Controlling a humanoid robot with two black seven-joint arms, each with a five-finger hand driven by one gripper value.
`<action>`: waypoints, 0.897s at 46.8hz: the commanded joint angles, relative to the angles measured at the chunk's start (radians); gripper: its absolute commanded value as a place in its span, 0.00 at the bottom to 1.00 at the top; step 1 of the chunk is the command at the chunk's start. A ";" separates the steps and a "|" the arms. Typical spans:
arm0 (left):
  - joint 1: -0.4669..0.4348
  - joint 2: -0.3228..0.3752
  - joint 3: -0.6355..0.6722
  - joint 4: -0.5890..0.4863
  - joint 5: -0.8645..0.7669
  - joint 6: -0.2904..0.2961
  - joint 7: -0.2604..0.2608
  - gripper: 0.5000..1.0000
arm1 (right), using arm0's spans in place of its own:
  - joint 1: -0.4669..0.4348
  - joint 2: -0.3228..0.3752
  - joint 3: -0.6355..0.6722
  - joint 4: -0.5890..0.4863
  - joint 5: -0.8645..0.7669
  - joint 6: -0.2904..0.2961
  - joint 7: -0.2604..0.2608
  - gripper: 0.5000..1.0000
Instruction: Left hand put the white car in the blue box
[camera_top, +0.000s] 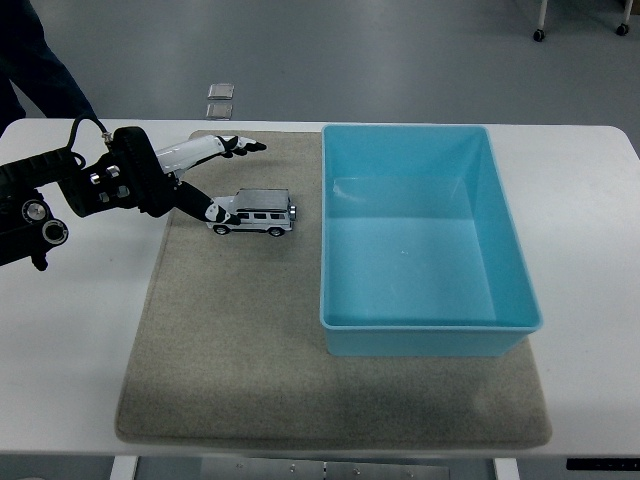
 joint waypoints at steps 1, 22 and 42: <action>-0.008 -0.025 0.009 0.014 0.001 0.000 0.006 0.81 | 0.000 0.000 0.000 0.000 0.000 0.000 0.000 0.87; -0.028 -0.094 0.067 0.078 0.047 0.017 0.032 0.73 | 0.001 0.000 0.000 0.000 0.000 0.000 0.000 0.87; -0.030 -0.137 0.113 0.120 0.052 0.054 0.032 0.71 | 0.000 0.000 0.000 0.000 0.000 0.000 0.000 0.87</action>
